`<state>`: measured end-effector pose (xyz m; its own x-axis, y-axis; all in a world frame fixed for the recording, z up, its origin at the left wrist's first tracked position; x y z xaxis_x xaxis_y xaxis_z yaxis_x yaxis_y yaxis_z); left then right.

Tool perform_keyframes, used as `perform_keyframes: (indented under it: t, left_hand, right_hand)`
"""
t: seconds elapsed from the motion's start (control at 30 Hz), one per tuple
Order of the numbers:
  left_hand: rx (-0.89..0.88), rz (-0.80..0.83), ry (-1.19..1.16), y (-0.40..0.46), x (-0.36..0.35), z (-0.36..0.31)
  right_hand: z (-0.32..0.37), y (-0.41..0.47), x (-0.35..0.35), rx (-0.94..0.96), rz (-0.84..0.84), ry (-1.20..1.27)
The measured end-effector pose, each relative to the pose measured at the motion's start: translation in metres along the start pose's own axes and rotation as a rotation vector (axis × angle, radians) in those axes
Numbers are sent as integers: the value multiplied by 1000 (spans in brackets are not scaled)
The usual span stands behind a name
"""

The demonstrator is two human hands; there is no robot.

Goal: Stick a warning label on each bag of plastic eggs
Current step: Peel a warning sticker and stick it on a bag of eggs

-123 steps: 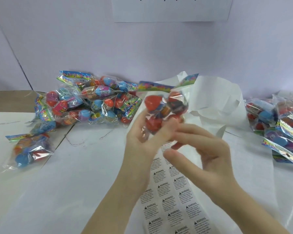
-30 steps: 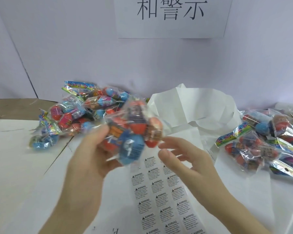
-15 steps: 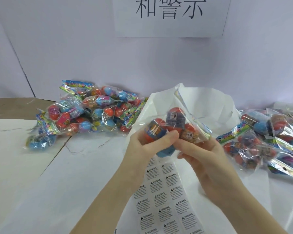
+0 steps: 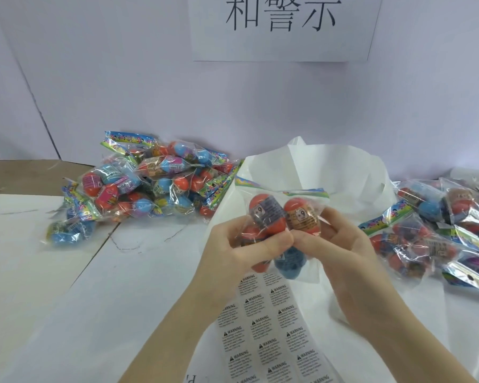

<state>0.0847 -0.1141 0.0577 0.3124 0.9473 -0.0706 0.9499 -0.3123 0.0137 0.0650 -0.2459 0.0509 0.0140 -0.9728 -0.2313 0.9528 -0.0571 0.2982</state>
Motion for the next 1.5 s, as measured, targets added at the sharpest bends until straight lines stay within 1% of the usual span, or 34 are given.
perform_keyframes:
  t: [0.1, 0.2, 0.33, 0.4, 0.47, 0.6, 0.67, 0.77, 0.8, 0.83, 0.9, 0.93, 0.97, 1.0, 1.07, 1.13, 1.17, 1.27, 1.37, 1.43, 1.5]
  left_hand:
    - [5, 7, -40, -2, -2, -3]
    - [8, 4, -37, -1, -1, -1]
    - [-16, 6, -58, -2, 0, -2]
    - [-37, -17, -42, -2, 2, -2]
    - [-36, -4, -43, -2, 0, -1]
    - [11, 14, -47, -1, -2, 0]
    - [19, 16, -74, 0, -3, 2]
    - [-36, -85, -50, 0, 0, 0]
    - [-75, -132, -14, -1, 1, -1]
    - [-126, -204, 49, -2, 4, -2]
    - [-258, -402, 208, -9, 13, -8]
    - [-337, -472, 257, -13, 16, -12]
    - [-410, -489, 298, -16, 15, -16]
    - [-461, -467, 350, -18, 11, -18]
    - [-472, -326, 433, -17, -1, -15]
    - [-415, -165, 446, -15, -14, -10]
    - [-384, -123, 422, -15, -16, -8]
    - [-313, -138, 245, -13, -11, -6]
    - [-236, -221, 101, -9, -2, -2]
    - [-221, -266, 40, -8, 3, -2]
    - [-193, -201, -85, -5, 4, -1]
  right_hand:
    - [-5, -3, -8, -59, 116, -79]
    - [-2, -5, -12, -49, 153, -69]
    - [4, -5, -13, -8, 119, 1]
    - [5, -4, -10, 17, 81, -17]
    - [8, -3, -8, 48, 30, -43]
    - [11, -3, -2, 140, -8, -202]
    - [10, -3, -4, 124, 12, -142]
    - [8, -4, -10, 58, 92, -36]
    - [8, -4, -9, 56, 82, -33]
    - [9, -4, -7, 71, 44, -36]
    - [14, -3, 1, 141, -98, -46]
    - [17, -3, 5, 191, -176, -66]
    - [18, -4, 10, 240, -244, -111]
    - [20, -5, 12, 276, -299, -176]
    - [21, -6, 12, 304, -336, -288]
    - [20, -7, 6, 319, -268, -308]
    - [19, -7, 2, 320, -211, -280]
    - [19, -8, -9, 308, -53, -128]
    - [19, -8, -11, 286, -2, -76]
    - [20, -7, -8, 287, -53, -140]
    - [17, -6, 1, 269, -176, -217]
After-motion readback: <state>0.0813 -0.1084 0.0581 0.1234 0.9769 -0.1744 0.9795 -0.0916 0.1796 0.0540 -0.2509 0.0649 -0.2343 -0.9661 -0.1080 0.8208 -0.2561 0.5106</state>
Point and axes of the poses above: each hand's wrist, its own y-axis towards the middle knuckle, its own x-axis out of the back of the hand, z = x × y, the point moved 6 cm from there along y, towards the middle knuckle, and after that the axes turned 9 degrees about x, right-handed, at the moved point
